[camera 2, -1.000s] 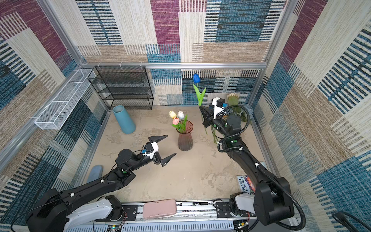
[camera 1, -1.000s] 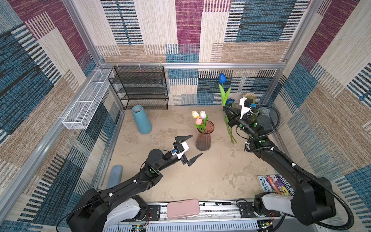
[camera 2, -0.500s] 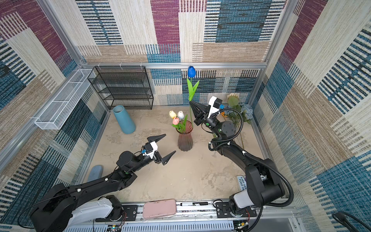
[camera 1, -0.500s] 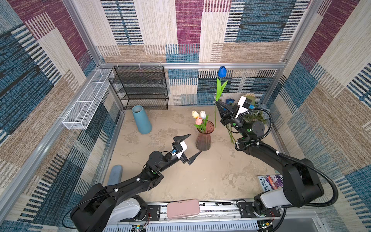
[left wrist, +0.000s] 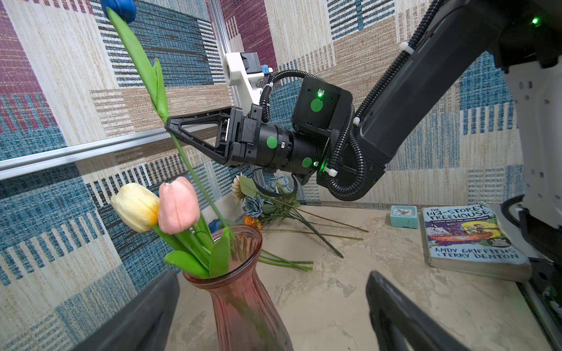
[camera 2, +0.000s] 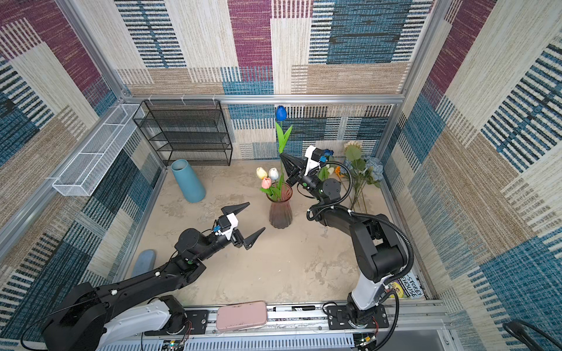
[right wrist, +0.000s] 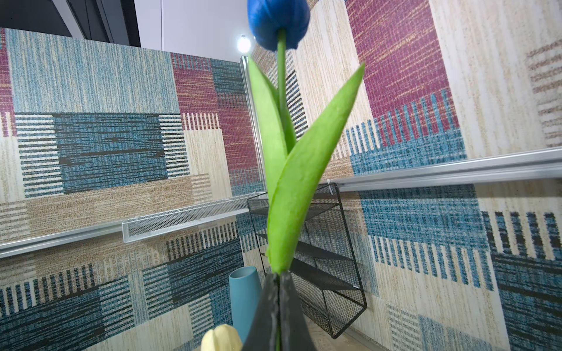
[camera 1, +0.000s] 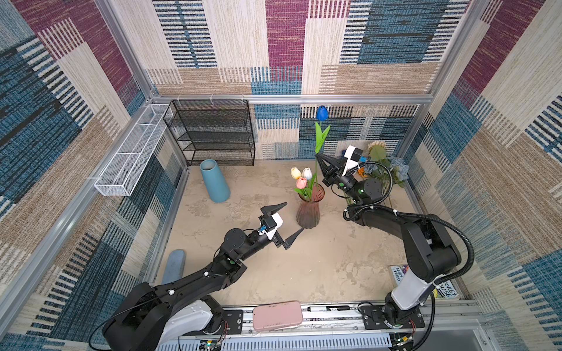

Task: Arrange the flowers into the vase
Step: 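Carry the blue tulip over the pink vase, lower its stem inside, open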

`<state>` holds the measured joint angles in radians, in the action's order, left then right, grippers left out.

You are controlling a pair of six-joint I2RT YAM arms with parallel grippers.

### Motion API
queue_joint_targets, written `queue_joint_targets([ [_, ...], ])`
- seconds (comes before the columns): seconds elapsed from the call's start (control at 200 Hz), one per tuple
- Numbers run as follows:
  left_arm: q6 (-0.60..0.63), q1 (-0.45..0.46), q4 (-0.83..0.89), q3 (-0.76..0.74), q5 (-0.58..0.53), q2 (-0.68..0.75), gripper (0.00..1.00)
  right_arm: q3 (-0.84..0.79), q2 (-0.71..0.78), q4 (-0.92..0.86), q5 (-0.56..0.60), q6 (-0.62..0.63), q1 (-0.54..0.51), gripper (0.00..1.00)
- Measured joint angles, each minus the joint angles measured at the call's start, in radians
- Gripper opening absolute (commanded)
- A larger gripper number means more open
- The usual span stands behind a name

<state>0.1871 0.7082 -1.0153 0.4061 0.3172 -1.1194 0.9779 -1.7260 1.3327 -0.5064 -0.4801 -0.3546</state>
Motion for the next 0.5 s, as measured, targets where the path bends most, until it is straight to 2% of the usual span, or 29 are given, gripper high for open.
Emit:
queue_joint_targets([
  [0.501, 0.0, 0.0, 0.007, 0.004, 0.001, -0.047, 0.99, -0.104, 0.001, 0.007, -0.059, 0.06, -0.003, 0.01],
])
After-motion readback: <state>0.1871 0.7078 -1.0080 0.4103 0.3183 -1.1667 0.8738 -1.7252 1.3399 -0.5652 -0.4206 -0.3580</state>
